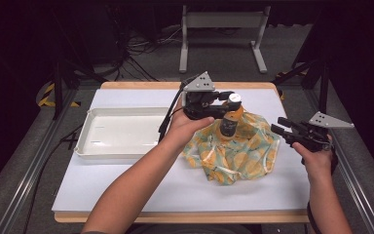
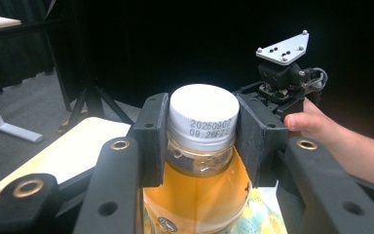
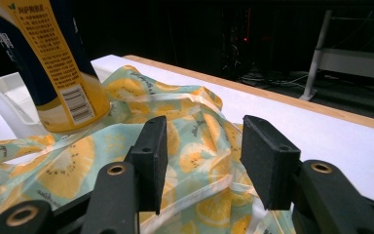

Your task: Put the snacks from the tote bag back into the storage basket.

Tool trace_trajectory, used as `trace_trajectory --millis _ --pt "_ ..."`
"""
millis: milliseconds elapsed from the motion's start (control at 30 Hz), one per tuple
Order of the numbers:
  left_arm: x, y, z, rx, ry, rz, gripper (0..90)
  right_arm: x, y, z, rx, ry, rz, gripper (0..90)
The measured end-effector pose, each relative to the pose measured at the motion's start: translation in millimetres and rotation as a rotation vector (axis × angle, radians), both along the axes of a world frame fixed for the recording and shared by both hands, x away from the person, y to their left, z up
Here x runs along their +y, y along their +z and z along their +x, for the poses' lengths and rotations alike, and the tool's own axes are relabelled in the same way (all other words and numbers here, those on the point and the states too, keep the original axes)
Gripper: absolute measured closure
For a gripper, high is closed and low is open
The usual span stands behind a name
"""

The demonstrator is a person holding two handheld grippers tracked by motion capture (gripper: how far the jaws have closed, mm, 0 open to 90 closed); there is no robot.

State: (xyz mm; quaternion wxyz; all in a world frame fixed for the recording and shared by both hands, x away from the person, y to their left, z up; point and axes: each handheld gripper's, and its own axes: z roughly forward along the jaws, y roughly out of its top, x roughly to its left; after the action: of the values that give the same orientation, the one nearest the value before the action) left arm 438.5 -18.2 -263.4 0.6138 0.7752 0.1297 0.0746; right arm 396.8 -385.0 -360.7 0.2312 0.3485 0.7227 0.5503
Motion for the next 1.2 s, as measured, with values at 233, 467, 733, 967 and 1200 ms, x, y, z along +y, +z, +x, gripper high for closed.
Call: trace_trajectory --millis 233,467,733,967,1200 --pt "19.6 7.7 -5.1 0.008 0.007 -0.016 58.3 6.2 0.9 -0.3 -0.001 0.019 -0.014 52.9" --pt "38.4 10.6 -6.4 -0.005 0.032 -0.017 58.3 10.5 3.3 -1.1 -0.001 0.031 -0.021 53.0" --pt "66.1 9.7 -7.8 -0.001 0.068 -0.024 58.4 17.2 5.5 -4.3 0.005 0.048 -0.029 53.0" --pt "90.6 13.5 -12.4 -0.017 0.102 -0.046 58.3 20.3 7.6 -5.4 0.013 0.056 -0.03 52.1" --pt "110.8 14.0 -12.9 -0.015 0.126 -0.05 58.3 24.7 8.9 -5.8 0.024 0.071 -0.038 51.6"
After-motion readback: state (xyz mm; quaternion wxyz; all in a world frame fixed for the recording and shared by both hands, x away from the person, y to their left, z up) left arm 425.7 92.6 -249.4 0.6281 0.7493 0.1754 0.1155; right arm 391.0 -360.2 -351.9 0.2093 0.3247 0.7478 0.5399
